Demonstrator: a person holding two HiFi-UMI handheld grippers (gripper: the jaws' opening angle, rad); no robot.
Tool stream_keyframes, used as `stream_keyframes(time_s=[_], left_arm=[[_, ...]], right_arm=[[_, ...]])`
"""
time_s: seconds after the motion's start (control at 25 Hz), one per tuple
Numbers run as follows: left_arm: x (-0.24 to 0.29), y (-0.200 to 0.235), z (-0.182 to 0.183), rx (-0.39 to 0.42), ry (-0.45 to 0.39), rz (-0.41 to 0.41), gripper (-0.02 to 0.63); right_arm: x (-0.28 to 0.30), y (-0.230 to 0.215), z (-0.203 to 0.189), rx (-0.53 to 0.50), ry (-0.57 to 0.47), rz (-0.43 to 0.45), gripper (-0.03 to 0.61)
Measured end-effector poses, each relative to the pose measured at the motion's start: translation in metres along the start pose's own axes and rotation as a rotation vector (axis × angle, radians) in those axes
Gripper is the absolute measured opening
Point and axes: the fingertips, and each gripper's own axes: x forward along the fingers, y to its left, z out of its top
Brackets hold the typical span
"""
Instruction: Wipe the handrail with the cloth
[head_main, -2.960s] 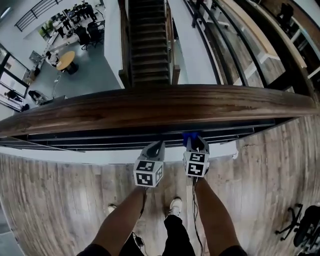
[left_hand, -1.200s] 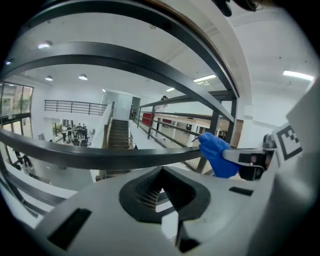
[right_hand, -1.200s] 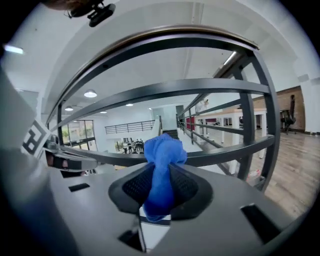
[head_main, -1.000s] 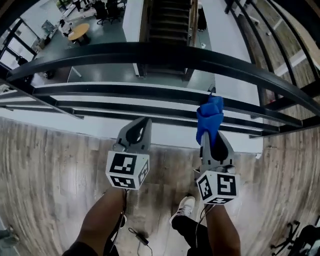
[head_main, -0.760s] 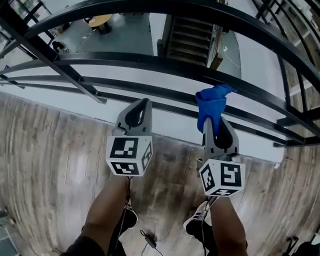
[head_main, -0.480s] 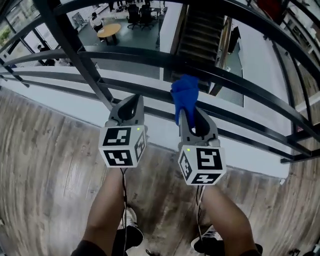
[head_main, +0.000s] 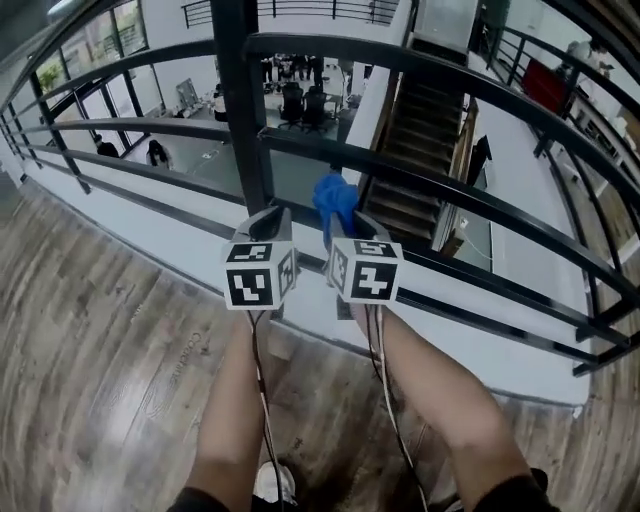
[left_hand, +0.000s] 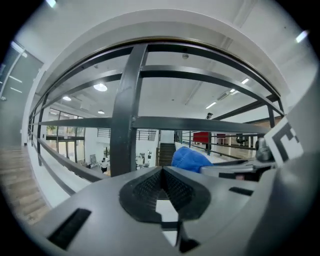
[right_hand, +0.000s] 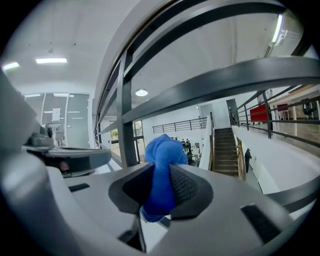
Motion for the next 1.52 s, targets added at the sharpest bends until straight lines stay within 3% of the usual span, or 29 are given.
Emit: stream_keyframes(time_s=[0.24, 0.52, 0.96, 1.2, 1.32, 1.52], left_arm=[[-0.015, 0.061, -0.007, -0.017, 0.000, 0.012, 0.004], [0.000, 0.094, -0.041, 0.058, 0.038, 0.001, 0.003], [0.010, 0.071, -0.050, 0.054, 0.037, -0.030, 0.005], [0.013, 0.034, -0.054, 0.034, -0.003, -0.068, 0.005], [0.014, 0.014, -0.059, 0.038, 0.022, -0.089, 0.003], [0.013, -0.015, -0.049, 0.025, 0.002, -0.115, 0.003]], right_arm=[[0.053, 0.035, -0.019, 0.021, 0.079, -0.070, 0.092], [0.096, 0.077, -0.022, -0.120, 0.168, -0.064, 0.092], [0.093, 0.071, -0.026, -0.191, 0.187, -0.075, 0.092], [0.070, 0.027, -0.030, -0.141, 0.197, -0.099, 0.092], [0.050, 0.001, -0.034, -0.118, 0.202, -0.124, 0.092], [0.023, -0.025, -0.037, -0.155, 0.193, -0.146, 0.092]])
